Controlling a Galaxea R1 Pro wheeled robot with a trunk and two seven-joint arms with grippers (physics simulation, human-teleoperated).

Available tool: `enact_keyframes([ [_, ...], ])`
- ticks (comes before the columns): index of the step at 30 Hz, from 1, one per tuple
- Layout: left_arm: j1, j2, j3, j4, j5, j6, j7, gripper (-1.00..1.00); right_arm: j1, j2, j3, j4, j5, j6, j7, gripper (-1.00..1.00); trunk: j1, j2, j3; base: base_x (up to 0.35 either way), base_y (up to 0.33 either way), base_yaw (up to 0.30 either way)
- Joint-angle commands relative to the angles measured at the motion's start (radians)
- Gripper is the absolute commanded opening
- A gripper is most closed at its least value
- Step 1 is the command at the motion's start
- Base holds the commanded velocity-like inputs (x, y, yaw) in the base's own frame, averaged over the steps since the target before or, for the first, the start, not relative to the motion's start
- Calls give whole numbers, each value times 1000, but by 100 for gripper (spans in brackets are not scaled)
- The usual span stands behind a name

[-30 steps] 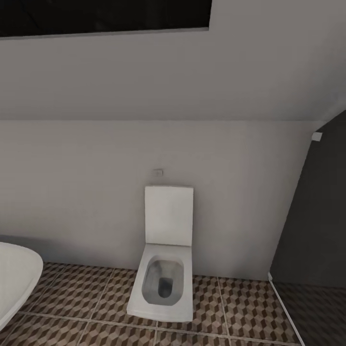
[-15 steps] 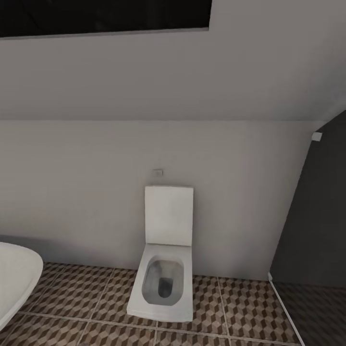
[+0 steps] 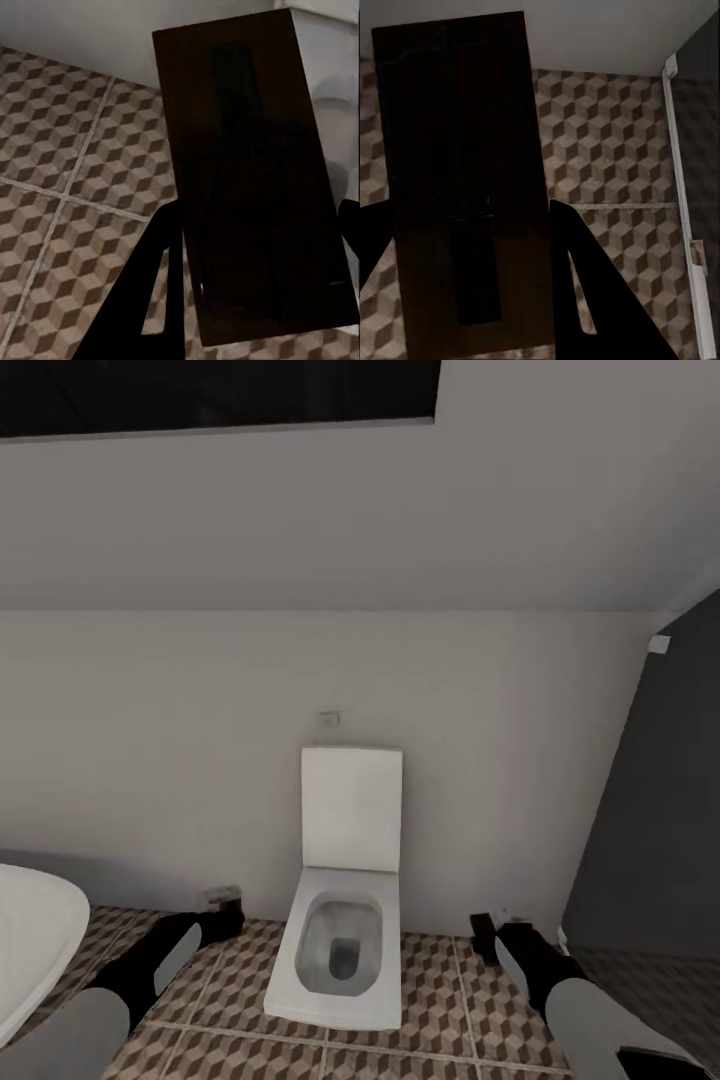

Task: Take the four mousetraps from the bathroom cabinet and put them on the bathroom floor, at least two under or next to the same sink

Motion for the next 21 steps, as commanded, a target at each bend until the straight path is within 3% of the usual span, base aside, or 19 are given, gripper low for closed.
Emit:
enact_keyframes([
  [1,-16,-5,-8,6,-3,12,12,-100,-21,5,-9,24,4,-20,-14,-100,0,-1,-2,0,0,0],
  [4,-64,-33,-8,58,-41,27,12,-100,-70,30,-15,104,-3,-120,-62,-100,0,-1,-2,0,0,0],
  [8,-135,-91,-9,130,-84,34,12,-100,-86,62,-15,134,-1,-167,-84,-100,0,-1,-2,0,0,0],
  [10,-157,-104,-9,147,-99,35,12,-100,-90,70,-14,141,-1,-179,-89,-100,0,-1,-2,0,0,0],
  [21,-179,-119,-8,141,-115,35,12,-100,-94,78,-11,148,3,-185,-95,-100,0,-1,-2,0,0,0],
])
